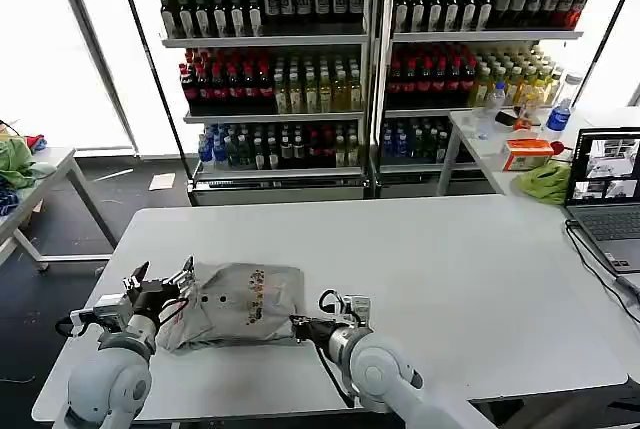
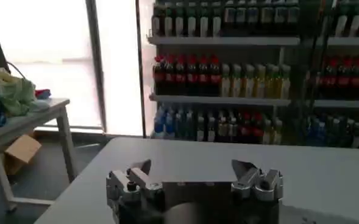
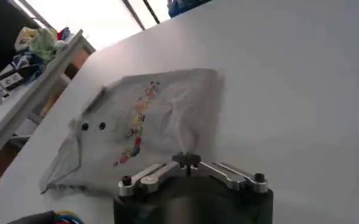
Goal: Fold and organize the clothes.
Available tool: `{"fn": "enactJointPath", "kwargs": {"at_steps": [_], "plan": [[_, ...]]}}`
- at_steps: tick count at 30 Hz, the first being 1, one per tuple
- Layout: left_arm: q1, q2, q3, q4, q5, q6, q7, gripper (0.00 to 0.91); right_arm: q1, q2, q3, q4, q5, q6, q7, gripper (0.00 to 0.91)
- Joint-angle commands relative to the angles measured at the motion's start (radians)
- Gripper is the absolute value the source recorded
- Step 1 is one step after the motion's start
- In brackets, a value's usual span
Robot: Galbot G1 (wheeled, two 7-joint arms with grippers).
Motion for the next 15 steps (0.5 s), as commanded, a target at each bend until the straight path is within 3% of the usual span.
{"fn": "enactJointPath", "kwargs": {"at_steps": [1,15], "plan": [[0.002,0.0,-0.002,-0.002,-0.001,0.0,0.001,0.907,-0.017,-0.006,0.026,-0.002,-0.007,0.001,-0.009,0.0],[-0.002,-0.004,0.011,-0.01,0.003,0.006,0.001,0.907,-0.169,-0.108,0.231,0.088,-0.002,0.001,-0.038,0.0]]}}
